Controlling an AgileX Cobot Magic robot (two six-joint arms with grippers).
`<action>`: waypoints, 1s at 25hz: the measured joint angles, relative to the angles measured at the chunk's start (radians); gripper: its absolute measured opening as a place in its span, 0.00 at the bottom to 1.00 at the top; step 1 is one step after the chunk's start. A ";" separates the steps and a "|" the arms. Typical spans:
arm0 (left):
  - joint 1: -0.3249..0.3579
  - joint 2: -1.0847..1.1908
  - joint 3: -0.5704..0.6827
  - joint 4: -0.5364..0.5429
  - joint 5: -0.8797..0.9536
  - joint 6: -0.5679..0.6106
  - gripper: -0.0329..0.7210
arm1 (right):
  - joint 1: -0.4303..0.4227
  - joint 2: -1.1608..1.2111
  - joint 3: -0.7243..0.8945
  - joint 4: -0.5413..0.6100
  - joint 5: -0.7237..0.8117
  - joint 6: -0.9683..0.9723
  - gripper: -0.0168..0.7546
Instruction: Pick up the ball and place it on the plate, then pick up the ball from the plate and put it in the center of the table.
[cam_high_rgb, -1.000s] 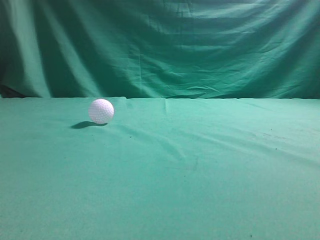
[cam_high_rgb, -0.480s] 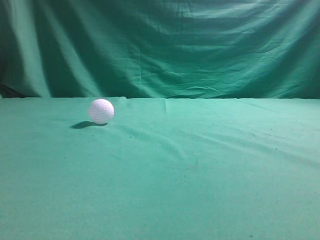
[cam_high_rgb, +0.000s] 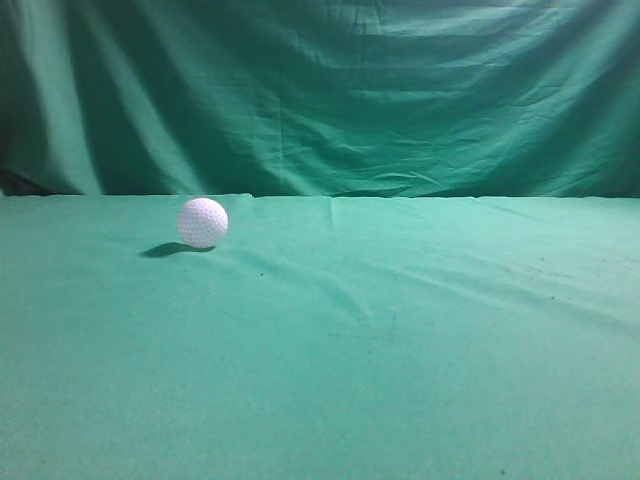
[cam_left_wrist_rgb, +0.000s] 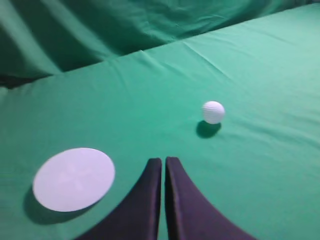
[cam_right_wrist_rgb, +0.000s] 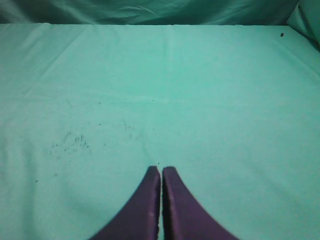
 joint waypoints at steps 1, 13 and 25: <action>0.031 -0.016 0.002 0.005 -0.002 0.000 0.04 | 0.000 0.000 0.000 0.000 0.000 0.000 0.02; 0.241 -0.076 0.244 0.023 -0.134 0.000 0.04 | 0.000 0.000 0.000 0.000 0.000 0.000 0.02; 0.243 -0.076 0.248 0.023 -0.084 0.000 0.04 | 0.000 0.000 0.000 0.000 0.000 0.000 0.02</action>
